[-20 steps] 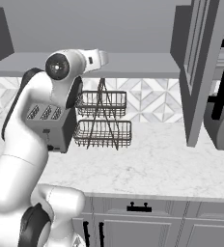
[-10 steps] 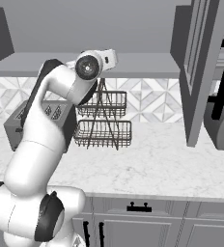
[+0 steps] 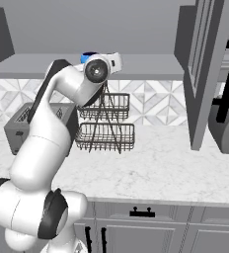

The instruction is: Gather all objects into one cabinet and sort the glasses and bowls to opposite sides.

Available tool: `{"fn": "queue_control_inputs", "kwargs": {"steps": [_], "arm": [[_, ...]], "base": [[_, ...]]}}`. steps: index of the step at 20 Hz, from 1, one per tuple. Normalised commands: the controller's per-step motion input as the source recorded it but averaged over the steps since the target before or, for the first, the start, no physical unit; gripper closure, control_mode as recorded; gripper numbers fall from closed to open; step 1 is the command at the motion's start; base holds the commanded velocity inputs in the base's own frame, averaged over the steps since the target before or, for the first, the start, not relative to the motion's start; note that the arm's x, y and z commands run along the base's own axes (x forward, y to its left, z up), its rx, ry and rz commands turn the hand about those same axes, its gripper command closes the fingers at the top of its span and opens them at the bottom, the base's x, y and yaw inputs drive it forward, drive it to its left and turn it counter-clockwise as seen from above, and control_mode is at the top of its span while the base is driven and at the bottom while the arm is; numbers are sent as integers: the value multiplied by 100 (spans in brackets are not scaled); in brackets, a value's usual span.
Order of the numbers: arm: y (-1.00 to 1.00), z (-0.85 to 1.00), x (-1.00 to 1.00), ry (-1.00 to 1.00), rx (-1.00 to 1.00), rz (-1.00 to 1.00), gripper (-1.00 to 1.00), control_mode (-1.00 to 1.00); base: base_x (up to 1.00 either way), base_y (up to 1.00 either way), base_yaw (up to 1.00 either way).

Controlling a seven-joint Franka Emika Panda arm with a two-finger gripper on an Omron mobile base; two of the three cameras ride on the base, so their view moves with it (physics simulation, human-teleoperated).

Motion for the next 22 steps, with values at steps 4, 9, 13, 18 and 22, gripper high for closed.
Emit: {"fn": "queue_control_inputs", "kwargs": {"steps": [4,9,13,18,22], "arm": [[3,-5,7,0,0,3,-100,-100],[0,-11,15,0,0,8,-100,-100],[0,-10,23,0,0,9,-100,-100],[0,0,33,0,0,4,-100,-100],[13,0,18,0,0,0,-100,-100]], "base": [[0,0,0],[0,0,0],[0,0,0],[0,0,0],[0,0,0]]}}
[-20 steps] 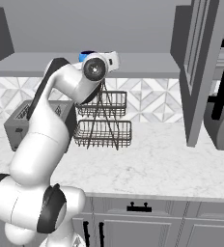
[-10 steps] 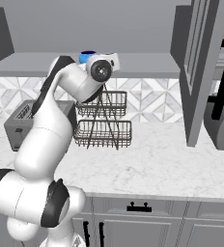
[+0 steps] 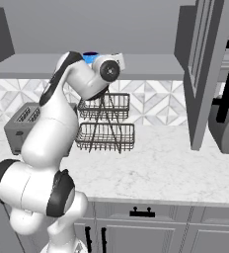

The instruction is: Gather all objects into one cabinet and sort the glasses and bowls to opposite sides.

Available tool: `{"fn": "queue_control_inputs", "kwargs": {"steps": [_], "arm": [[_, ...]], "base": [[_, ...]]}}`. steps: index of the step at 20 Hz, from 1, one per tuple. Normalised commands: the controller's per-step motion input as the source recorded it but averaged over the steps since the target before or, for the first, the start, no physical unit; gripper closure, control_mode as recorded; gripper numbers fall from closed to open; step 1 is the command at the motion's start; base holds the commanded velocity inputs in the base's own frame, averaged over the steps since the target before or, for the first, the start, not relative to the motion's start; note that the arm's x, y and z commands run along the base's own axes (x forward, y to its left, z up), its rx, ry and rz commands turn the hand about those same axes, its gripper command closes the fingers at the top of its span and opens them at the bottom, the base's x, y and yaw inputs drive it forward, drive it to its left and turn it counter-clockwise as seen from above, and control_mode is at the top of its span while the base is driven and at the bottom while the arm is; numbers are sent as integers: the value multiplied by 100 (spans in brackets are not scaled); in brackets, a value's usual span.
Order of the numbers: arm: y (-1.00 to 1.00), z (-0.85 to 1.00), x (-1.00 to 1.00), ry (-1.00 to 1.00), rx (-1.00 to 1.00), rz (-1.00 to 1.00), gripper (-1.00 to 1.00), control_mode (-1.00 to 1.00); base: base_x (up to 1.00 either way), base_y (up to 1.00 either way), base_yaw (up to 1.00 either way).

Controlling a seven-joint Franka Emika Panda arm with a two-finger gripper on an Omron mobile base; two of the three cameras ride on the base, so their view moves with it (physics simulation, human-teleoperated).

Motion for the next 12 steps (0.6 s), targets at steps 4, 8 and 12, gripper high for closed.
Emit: {"fn": "queue_control_inputs", "kwargs": {"steps": [4,8,12], "arm": [[33,0,1,1,0,0,-100,-100],[13,0,17,0,0,0,-100,-100],[0,-1,19,1,0,0,-100,-100]], "base": [[0,0,0],[0,0,0],[0,0,0]]}}
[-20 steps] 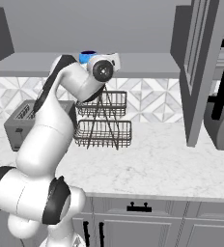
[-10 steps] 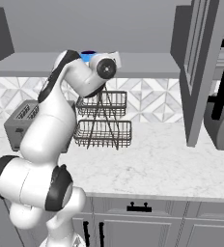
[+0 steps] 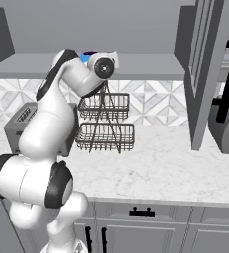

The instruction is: Gather all objects into one cabinet and sort the glasses and bowls to opposite sides.

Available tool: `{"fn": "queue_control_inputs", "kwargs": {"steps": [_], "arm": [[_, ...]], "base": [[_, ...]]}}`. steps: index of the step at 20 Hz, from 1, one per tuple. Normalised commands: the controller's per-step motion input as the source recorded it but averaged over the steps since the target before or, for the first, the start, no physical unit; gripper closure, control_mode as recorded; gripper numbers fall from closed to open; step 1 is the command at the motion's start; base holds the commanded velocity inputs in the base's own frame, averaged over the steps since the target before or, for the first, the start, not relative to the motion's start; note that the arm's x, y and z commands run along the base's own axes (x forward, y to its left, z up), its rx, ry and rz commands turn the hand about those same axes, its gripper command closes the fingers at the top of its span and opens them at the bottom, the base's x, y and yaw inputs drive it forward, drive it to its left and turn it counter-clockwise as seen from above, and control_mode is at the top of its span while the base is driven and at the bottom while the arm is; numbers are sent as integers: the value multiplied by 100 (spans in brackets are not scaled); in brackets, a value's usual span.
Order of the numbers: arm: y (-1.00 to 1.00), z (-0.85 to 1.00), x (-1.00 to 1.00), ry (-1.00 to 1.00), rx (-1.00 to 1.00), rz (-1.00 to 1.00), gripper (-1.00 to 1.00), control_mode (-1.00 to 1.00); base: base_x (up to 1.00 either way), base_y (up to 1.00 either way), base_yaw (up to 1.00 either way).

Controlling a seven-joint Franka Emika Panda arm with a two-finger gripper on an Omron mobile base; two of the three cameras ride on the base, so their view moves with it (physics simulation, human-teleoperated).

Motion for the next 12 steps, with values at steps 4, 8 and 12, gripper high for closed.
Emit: {"fn": "queue_control_inputs", "kwargs": {"steps": [4,8,12], "arm": [[0,-1,6,1,0,0,-100,-100],[0,-6,7,1,0,0,-100,-100],[0,-12,28,2,0,0,-100,-100]], "base": [[0,0,0],[0,0,0],[0,0,0]]}}
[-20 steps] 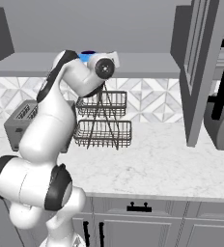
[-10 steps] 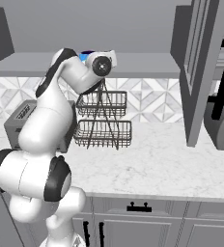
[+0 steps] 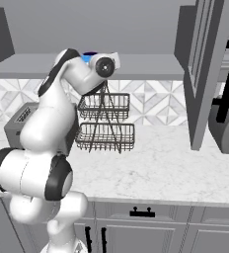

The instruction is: Gather all objects into one cabinet and sort the glasses and bowls to opposite sides.

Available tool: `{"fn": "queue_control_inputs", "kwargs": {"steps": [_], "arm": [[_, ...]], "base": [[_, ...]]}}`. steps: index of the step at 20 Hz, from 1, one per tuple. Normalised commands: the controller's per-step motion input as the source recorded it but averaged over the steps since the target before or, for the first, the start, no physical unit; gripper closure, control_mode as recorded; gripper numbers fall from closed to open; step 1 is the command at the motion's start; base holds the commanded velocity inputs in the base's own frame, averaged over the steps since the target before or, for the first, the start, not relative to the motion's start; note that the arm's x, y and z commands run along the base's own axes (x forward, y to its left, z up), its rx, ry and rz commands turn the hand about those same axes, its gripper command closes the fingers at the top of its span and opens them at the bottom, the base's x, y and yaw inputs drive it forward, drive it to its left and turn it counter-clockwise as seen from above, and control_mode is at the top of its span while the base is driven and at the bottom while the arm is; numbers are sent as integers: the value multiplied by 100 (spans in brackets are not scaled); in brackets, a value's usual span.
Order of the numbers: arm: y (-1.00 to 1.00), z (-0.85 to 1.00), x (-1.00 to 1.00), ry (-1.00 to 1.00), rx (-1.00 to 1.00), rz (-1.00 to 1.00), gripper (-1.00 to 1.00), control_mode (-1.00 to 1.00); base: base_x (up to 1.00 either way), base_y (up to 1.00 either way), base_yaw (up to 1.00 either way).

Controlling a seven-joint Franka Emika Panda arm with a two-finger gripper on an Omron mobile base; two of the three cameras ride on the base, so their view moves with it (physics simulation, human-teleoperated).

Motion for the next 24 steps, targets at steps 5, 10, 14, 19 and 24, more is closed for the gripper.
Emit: {"fn": "queue_control_inputs", "kwargs": {"steps": [5,10,14,19,24], "arm": [[8,-10,28,2,0,0,-100,-100],[13,-3,2,0,0,0,-100,-100],[2,0,7,0,0,0,-100,-100],[0,0,8,0,0,0,100,-100],[0,0,1,-1,1,0,100,-100]], "base": [[0,0,0],[0,0,0],[0,0,0],[0,0,0],[0,0,0]]}}
